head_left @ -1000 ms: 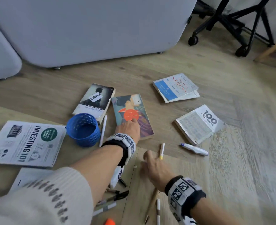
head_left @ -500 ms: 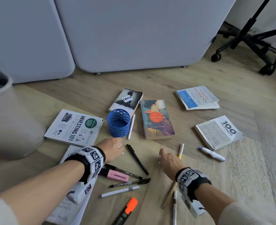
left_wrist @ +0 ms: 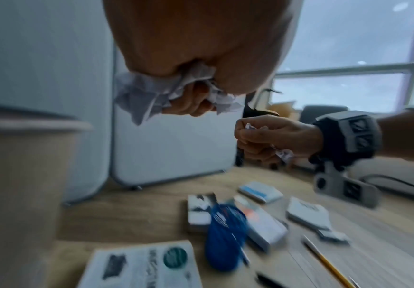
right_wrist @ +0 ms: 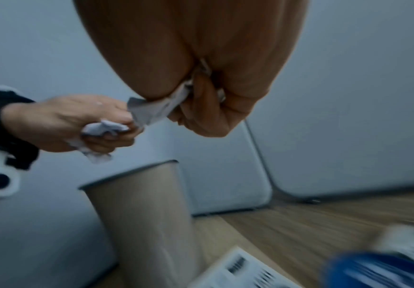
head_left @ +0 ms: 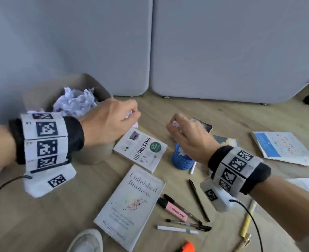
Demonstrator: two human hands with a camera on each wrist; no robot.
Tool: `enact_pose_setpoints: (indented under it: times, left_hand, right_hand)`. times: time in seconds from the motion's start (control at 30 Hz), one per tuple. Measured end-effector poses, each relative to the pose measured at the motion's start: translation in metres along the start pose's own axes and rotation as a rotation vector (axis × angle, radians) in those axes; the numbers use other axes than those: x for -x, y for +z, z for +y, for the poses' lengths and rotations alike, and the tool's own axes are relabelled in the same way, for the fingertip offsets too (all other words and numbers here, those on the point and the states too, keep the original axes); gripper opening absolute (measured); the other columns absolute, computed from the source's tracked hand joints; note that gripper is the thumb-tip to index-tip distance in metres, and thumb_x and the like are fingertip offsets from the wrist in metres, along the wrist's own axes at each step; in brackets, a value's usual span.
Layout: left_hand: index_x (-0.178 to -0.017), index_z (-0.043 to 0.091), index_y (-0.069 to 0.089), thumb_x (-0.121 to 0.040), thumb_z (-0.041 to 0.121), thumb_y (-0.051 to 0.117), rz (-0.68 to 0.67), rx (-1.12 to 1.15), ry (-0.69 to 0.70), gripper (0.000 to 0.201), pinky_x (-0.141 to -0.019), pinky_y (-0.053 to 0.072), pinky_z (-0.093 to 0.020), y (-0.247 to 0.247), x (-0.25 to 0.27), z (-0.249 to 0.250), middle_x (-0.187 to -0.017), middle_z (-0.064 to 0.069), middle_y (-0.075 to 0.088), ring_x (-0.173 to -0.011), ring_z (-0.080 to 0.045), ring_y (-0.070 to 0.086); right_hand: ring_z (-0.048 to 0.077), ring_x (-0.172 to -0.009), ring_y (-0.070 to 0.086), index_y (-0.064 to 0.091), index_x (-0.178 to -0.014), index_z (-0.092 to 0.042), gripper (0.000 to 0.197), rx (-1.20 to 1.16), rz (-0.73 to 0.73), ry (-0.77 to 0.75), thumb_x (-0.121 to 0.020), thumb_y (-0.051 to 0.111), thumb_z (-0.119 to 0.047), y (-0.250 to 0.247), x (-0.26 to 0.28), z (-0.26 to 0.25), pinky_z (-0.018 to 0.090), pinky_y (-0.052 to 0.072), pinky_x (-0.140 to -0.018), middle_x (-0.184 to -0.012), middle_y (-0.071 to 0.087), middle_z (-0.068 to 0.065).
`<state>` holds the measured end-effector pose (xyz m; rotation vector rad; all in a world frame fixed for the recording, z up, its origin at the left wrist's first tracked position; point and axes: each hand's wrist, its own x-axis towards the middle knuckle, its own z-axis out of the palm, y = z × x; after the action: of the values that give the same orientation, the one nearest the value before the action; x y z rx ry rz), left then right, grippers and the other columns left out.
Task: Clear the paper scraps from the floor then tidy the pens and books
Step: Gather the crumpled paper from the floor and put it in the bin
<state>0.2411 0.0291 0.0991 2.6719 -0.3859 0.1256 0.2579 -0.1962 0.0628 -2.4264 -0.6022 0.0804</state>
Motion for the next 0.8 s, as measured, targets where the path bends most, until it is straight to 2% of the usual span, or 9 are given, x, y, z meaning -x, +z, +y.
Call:
enact_pose_setpoints:
  times: [0.07,0.13,0.2,0.33,0.4,0.5,0.57,0.67,0.8]
  left_hand:
    - [-0.077,0.009,0.052,-0.095,0.025,0.047,0.243,0.098,-0.191,0.025,-0.053,0.034,-0.017,-0.028,-0.019,-0.033,-0.063,0.011,0.060,-0.059,-0.002,0.054]
    - [-0.087,0.007,0.054,-0.095,0.026,0.045,0.422,0.207,-0.434,0.023,-0.061,0.034,-0.023,-0.044,-0.034,-0.071,-0.078,0.004,0.064,-0.078,-0.013,0.059]
    - [-0.097,0.010,0.052,-0.097,0.036,0.041,0.493,0.311,-0.629,0.028,-0.073,0.036,-0.028,-0.050,-0.039,-0.111,-0.096,-0.005,0.061,-0.096,-0.025,0.056]
    - [-0.118,0.018,0.060,-0.058,0.099,0.024,0.400,0.760,-0.810,0.107,-0.101,0.043,-0.045,-0.046,-0.019,-0.163,-0.121,-0.008,0.064,-0.111,-0.027,0.060]
    - [-0.099,0.025,0.073,-0.065,0.093,0.020,0.397,0.822,-0.794,0.093,-0.098,0.044,-0.040,-0.046,-0.010,-0.171,-0.115,-0.004,0.068,-0.104,-0.022,0.063]
    - [-0.087,0.023,0.075,-0.094,0.058,0.034,0.444,0.620,-0.676,0.054,-0.098,0.042,-0.031,-0.053,-0.002,-0.178,-0.109,0.003,0.070,-0.105,-0.017,0.061]
    - [-0.080,0.025,0.072,-0.089,0.039,0.053,0.480,0.517,-0.592,0.025,-0.097,0.048,-0.033,-0.056,0.003,-0.186,-0.099,0.002,0.073,-0.101,-0.018,0.066]
    - [-0.078,0.023,0.071,-0.082,0.032,0.059,0.438,0.254,-0.525,0.016,-0.087,0.052,-0.032,-0.055,0.009,-0.185,-0.087,0.000,0.073,-0.087,-0.021,0.068]
    - [-0.081,0.015,0.062,-0.088,0.026,0.056,0.446,-0.062,-0.062,0.014,-0.070,0.045,-0.029,-0.034,0.023,-0.127,-0.082,0.003,0.059,-0.070,-0.020,0.056]
  right_hand:
    - [0.011,-0.053,0.056,0.041,-0.075,-0.016,0.031,-0.119,0.061,-0.041,-0.101,0.040,-0.033,0.009,-0.047,-0.052,0.020,0.039,-0.053,-0.055,0.044,-0.006]
    - [0.028,-0.075,0.061,0.047,-0.076,-0.019,0.030,-0.214,0.047,-0.044,-0.102,0.034,-0.027,0.027,-0.095,-0.096,0.036,0.049,-0.072,-0.069,0.047,-0.001]
    - [0.035,-0.099,0.055,0.055,-0.101,-0.008,0.027,-0.291,0.043,0.011,-0.101,0.031,-0.020,0.052,-0.143,-0.130,0.047,0.043,-0.092,-0.097,0.054,0.010]
    - [0.028,-0.116,0.051,0.047,-0.127,-0.010,0.052,-0.610,-0.051,0.188,-0.094,0.030,-0.045,0.098,-0.195,-0.169,0.043,0.035,-0.106,-0.125,0.054,0.013]
    - [0.022,-0.106,0.053,0.053,-0.121,-0.016,0.059,-0.628,-0.141,0.152,-0.086,0.026,-0.055,0.105,-0.200,-0.171,0.041,0.034,-0.104,-0.115,0.058,0.007]
    - [0.027,-0.098,0.061,0.069,-0.099,-0.010,0.052,-0.611,-0.007,0.099,-0.078,0.041,-0.048,0.094,-0.189,-0.148,0.046,0.045,-0.094,-0.101,0.067,0.007]
    - [0.026,-0.092,0.066,0.070,-0.080,-0.020,0.033,-0.528,0.094,0.019,-0.072,0.047,-0.042,0.079,-0.174,-0.118,0.046,0.052,-0.086,-0.089,0.071,0.001]
    - [0.019,-0.083,0.068,0.068,-0.081,-0.025,0.014,-0.335,0.178,0.024,-0.084,0.055,-0.031,0.055,-0.134,-0.061,0.039,0.056,-0.078,-0.085,0.072,-0.001]
    - [0.017,-0.069,0.066,0.067,-0.084,-0.015,0.010,-0.138,0.148,0.112,-0.089,0.061,-0.021,0.034,-0.052,0.018,0.025,0.052,-0.069,-0.077,0.071,0.001]
